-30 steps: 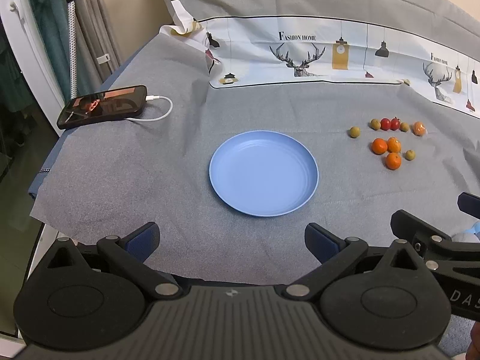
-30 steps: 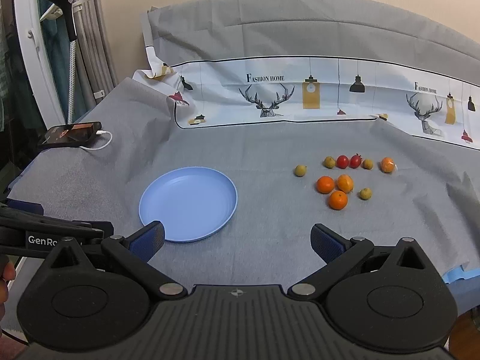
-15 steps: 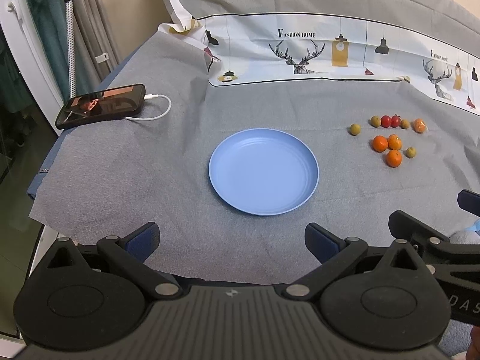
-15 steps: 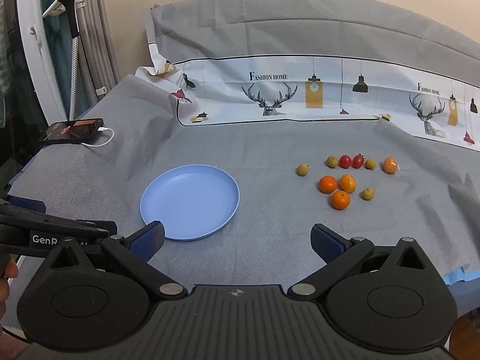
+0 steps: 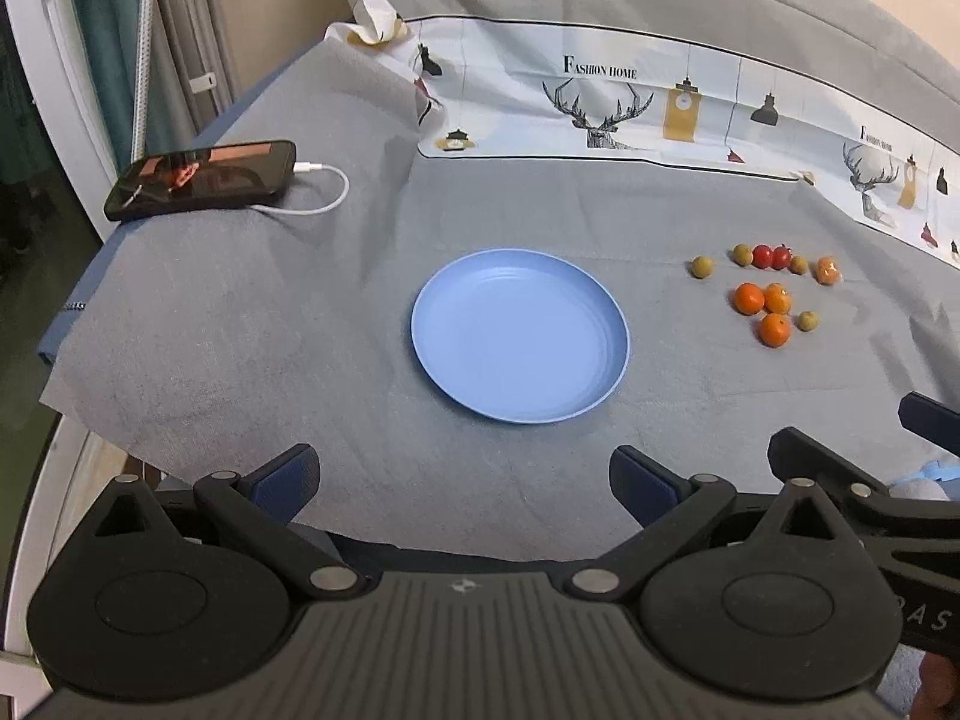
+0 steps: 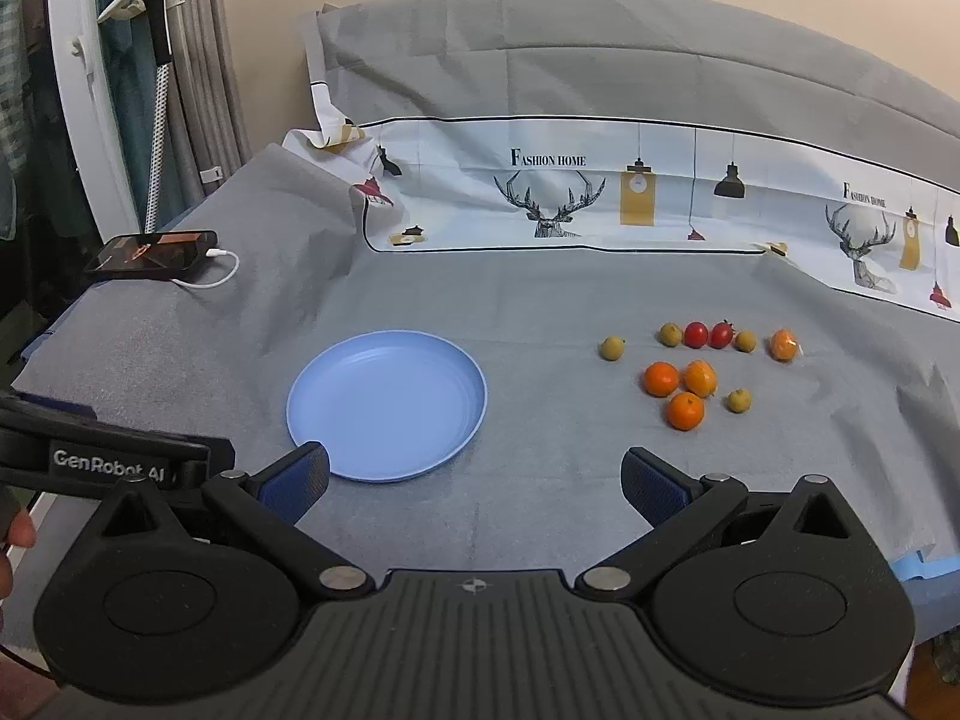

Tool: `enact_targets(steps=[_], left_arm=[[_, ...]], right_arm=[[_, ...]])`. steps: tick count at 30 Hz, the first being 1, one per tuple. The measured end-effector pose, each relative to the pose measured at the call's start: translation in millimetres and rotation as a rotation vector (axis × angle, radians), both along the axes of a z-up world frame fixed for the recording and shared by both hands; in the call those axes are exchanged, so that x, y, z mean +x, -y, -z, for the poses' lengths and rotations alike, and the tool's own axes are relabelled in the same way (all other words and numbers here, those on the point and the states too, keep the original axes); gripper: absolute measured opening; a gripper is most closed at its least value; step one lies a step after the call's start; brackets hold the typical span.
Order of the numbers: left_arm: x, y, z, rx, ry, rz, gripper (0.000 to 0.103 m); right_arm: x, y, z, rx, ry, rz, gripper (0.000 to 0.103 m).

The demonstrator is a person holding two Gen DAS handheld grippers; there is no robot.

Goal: Organize fruits

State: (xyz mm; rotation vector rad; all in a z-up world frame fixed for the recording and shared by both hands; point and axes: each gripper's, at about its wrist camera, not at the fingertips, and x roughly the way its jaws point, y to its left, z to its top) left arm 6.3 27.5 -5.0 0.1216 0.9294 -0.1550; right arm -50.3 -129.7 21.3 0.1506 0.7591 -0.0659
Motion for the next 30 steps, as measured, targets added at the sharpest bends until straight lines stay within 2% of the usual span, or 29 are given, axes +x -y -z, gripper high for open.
enact_targets(steps=[5, 8, 14, 16, 19, 21, 25, 30], left_arm=[[8.3, 5.9, 6.6, 0.052, -0.022, 0.0, 0.103], [13.7, 7.6, 10.3, 0.053, -0.028, 0.01, 0.103], [31.4, 11.5, 11.1, -0.03, 0.009, 0.029, 0.103], [41.7, 18.2, 13.5, -0.073, -0.014, 0.042, 0.103], [63.2, 41.2, 21.2, -0.076, -0.082, 0.052, 0.103], [74.9, 60.6, 28.4, -0.048, -0.09, 0.076, 0.103], [95.7, 100.2, 46.2, 0.064, -0.09, 0.149, 0.103], [125.5, 140.9, 67.9, 0.142, -0.104, 0.176, 0.103]], right_arm=[[7.6, 2.6, 4.3, 0.021, 0.002, -0.005, 0.103], [12.8, 9.4, 10.1, 0.049, 0.007, 0.013, 0.103], [25.7, 43.9, 34.2, 0.094, 0.017, 0.151, 0.103], [27.0, 61.6, 47.8, 0.067, 0.023, 0.216, 0.103], [32.4, 91.8, 72.8, 0.022, 0.007, 0.294, 0.103], [41.7, 116.3, 96.6, -0.001, -0.009, 0.348, 0.103], [75.6, 158.4, 144.6, 0.008, -0.08, 0.412, 0.103], [130.1, 186.5, 200.6, 0.012, -0.146, 0.386, 0.103]])
